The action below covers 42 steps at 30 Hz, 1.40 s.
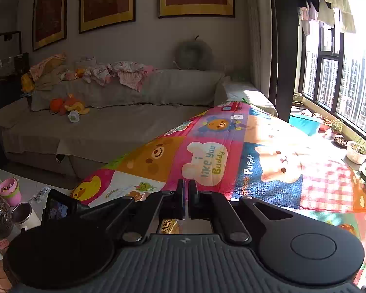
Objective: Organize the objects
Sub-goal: 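Return the right tool to the snacks and grasp the yellow cheese stick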
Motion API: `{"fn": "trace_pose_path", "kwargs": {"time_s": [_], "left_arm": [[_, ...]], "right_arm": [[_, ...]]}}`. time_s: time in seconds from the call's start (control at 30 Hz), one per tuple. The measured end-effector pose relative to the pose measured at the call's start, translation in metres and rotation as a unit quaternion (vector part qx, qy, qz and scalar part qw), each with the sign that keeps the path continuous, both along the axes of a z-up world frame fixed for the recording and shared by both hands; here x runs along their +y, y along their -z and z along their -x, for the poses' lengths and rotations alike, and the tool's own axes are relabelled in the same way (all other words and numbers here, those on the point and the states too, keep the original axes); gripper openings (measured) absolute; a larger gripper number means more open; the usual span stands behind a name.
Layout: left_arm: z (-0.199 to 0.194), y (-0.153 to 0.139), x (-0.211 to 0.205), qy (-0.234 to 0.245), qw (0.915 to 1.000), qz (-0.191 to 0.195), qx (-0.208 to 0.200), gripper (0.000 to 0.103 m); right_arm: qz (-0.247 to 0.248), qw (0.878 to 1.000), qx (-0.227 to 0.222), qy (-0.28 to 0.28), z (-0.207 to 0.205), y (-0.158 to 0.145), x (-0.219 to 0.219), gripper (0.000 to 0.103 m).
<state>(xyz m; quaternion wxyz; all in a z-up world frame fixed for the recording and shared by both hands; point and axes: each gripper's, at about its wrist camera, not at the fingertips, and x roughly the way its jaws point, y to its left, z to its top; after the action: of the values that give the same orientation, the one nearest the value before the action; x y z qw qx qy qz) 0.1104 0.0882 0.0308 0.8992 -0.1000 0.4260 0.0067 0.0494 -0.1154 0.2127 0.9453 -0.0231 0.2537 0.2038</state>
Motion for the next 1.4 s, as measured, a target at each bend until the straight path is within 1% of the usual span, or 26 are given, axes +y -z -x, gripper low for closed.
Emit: {"fn": "trace_pose_path", "kwargs": {"time_s": [0.03,0.1,0.2,0.3,0.33,0.37,0.43,0.5,0.57,0.7,0.83,0.97,1.03,1.1,1.17,1.27,1.33,1.4], "left_arm": [[0.0,0.0,0.0,0.001,1.0,-0.001,-0.001,0.018],[0.0,0.0,-0.001,0.001,1.0,-0.003,0.0,0.018],[0.0,-0.001,-0.001,0.001,1.0,-0.004,0.0,0.018],[0.0,-0.001,-0.002,0.002,1.0,-0.004,0.001,0.018],[0.001,-0.001,-0.002,0.002,1.0,-0.005,0.001,0.018],[0.001,-0.002,-0.003,0.003,1.0,-0.006,0.002,0.018],[0.001,-0.002,-0.003,0.004,1.0,-0.007,0.002,0.018],[0.002,-0.002,-0.003,0.006,1.0,-0.007,0.003,0.018],[0.003,-0.002,-0.003,0.008,0.9999,-0.008,0.004,0.019],[0.003,-0.002,-0.003,0.006,0.9999,-0.007,0.003,0.019],[0.004,-0.001,-0.002,0.005,1.0,-0.003,0.003,0.019],[0.003,-0.002,-0.003,0.005,1.0,-0.005,0.005,0.019],[0.002,-0.002,-0.003,0.005,1.0,-0.005,0.006,0.019],[0.002,-0.002,-0.003,0.005,0.9999,-0.007,0.006,0.019],[0.002,-0.002,-0.003,0.006,0.9999,-0.008,0.008,0.018],[0.001,-0.002,-0.002,0.006,0.9999,-0.008,0.009,0.018],[0.001,-0.002,-0.002,0.005,0.9999,-0.008,0.01,0.018],[0.0,-0.002,-0.002,0.004,0.9999,-0.008,0.01,0.018]], "right_arm": [[-0.006,1.0,0.008,-0.001,-0.002,0.004,-0.003,0.002],[0.001,1.0,0.021,0.009,-0.003,0.017,-0.009,0.004],[0.007,0.998,0.054,0.027,-0.005,0.04,-0.024,0.013],[0.008,0.996,0.085,0.037,-0.005,0.06,-0.036,0.028],[0.005,0.995,0.095,0.033,-0.004,0.066,-0.038,0.036],[-0.001,0.993,0.113,0.021,-0.003,0.075,-0.038,0.041],[-0.011,0.989,0.146,-0.002,-0.004,0.091,-0.033,0.041],[-0.008,0.987,0.159,-0.007,-0.004,0.103,-0.026,0.041],[0.0,0.989,0.151,0.001,-0.001,0.109,-0.023,0.041],[0.017,0.992,0.114,0.044,-0.006,0.109,-0.038,0.043],[0.011,0.988,0.132,0.074,-0.023,0.12,-0.062,0.044],[-0.016,0.979,0.174,0.1,-0.045,0.144,-0.085,0.043],[-0.048,0.971,0.208,0.108,-0.061,0.16,-0.095,0.041],[-0.081,0.964,0.23,0.111,-0.074,0.172,-0.1,0.038],[-0.109,0.959,0.237,0.115,-0.086,0.179,-0.103,0.036],[-0.131,0.957,0.232,0.112,-0.102,0.183,-0.1,0.036],[-0.141,0.954,0.241,0.111,-0.114,0.187,-0.097,0.036],[-0.139,0.952,0.247,0.118,-0.124,0.192,-0.093,0.036]]}}
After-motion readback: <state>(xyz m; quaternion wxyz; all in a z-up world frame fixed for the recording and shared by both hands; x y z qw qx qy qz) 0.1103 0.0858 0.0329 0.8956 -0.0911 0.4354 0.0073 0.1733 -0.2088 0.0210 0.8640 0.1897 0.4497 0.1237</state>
